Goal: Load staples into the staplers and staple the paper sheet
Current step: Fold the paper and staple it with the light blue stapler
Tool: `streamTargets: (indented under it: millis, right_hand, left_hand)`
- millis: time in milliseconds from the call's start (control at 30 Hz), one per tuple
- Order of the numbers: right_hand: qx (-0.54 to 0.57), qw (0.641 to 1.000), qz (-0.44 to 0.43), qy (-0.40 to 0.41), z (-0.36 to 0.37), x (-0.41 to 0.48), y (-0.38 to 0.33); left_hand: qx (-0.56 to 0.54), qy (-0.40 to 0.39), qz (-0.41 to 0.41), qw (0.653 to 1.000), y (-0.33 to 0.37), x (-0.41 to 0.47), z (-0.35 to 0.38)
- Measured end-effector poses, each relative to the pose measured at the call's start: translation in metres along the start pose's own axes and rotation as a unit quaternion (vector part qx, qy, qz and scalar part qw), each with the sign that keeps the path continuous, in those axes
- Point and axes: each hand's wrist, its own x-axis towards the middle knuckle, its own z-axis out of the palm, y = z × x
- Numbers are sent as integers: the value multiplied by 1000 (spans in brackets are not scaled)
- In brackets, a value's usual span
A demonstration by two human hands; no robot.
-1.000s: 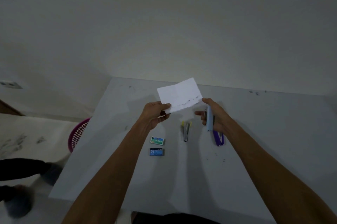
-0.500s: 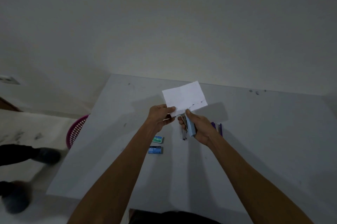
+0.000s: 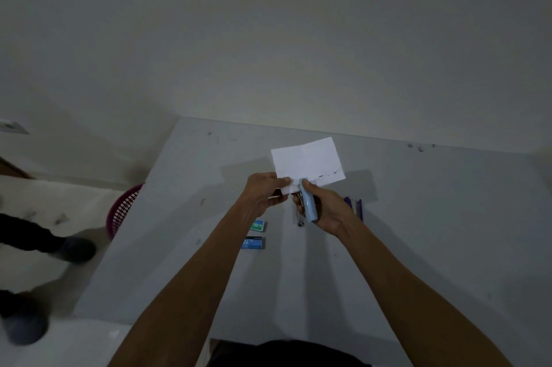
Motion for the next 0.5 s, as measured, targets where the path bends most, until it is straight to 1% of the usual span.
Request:
streamTargets:
  millis: [333,500]
  right_hand:
    - [-46,998,-34,31,1,9,2]
    - [-104,989,-72,75,2,17,5]
  left_hand:
    - [13,7,-2,1000,-1,1,-2]
    - [21,7,-4,1000,-3,1,-3]
